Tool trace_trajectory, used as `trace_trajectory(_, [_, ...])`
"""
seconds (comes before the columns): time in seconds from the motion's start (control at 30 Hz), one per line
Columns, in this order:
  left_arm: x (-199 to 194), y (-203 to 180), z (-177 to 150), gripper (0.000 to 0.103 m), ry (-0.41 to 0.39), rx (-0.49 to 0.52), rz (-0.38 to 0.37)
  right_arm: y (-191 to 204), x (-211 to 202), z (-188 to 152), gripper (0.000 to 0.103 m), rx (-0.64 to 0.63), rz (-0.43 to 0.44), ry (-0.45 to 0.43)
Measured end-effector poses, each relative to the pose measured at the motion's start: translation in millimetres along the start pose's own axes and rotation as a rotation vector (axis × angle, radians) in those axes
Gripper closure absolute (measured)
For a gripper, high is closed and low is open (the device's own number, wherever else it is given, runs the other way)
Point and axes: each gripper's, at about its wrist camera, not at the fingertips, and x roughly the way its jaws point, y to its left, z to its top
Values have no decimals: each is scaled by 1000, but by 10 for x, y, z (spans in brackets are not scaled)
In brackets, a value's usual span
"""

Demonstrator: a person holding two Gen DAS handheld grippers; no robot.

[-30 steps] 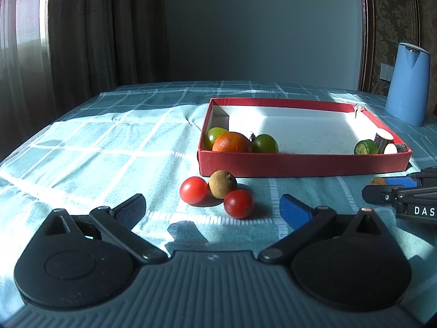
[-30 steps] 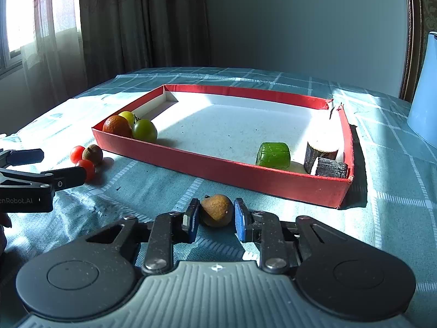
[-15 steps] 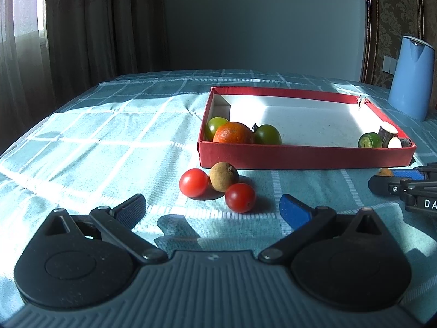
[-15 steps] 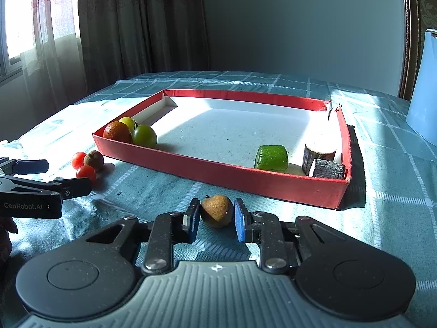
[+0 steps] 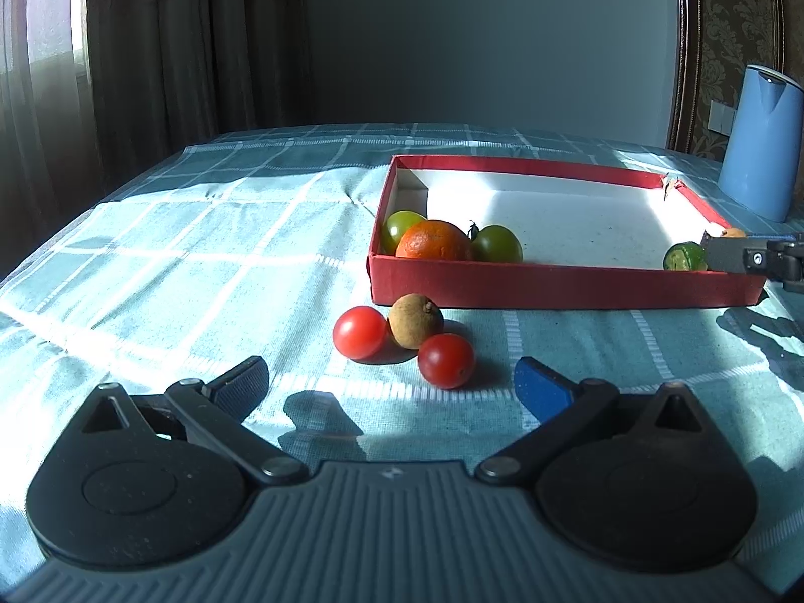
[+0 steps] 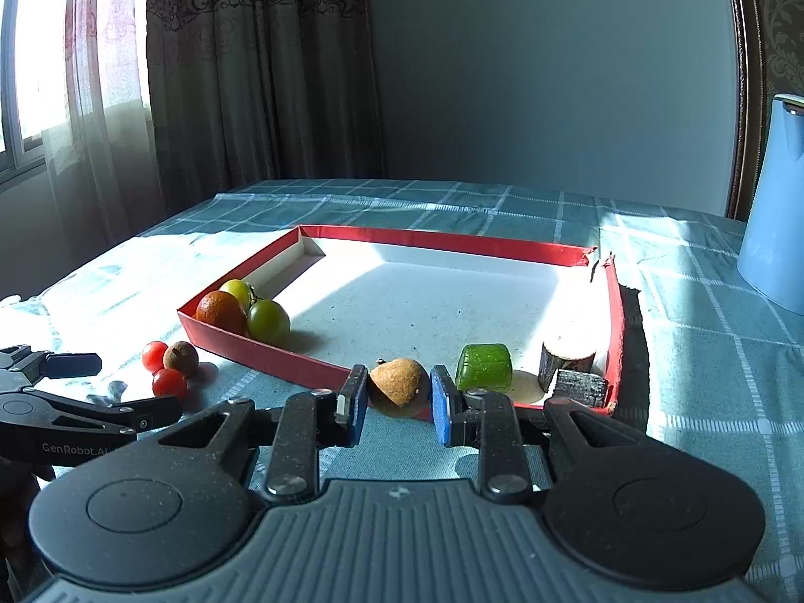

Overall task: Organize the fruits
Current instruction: 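Carry the brown fruit into the tray and release it beside the green cube, then reach the left gripper to the red cherry tomato and grasp it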

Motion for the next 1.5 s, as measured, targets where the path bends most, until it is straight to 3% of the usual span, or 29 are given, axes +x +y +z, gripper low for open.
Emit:
trace_trajectory(0.2, [9, -2, -2, 0, 5, 1, 3, -174, 106, 298, 77, 4, -55, -30])
trace_trajectory(0.53, [22, 5, -1, 0, 10, -6, -1, -629, 578, 341, 77, 85, -101, 59])
trace_trajectory(1.03, [30, -3, -4, 0, 19, -1, 1, -506, 850, 240, 77, -69, -206, 83])
trace_trajectory(1.13, [31, 2, -3, 0, 21, -3, -4, -582, 790, 265, 68, -2, -184, 74])
trace_trajectory(1.2, [26, 12, -4, 0, 22, -7, -9, -619, 676, 280, 51, 44, -174, 53])
trace_trajectory(1.3, [-2, 37, -10, 0, 6, -19, -27, -618, 373, 273, 39, 88, -158, -24])
trace_trajectory(1.5, [-132, 144, -27, 5, -66, -61, -81, -575, -83, 62, 38, 102, -114, -142])
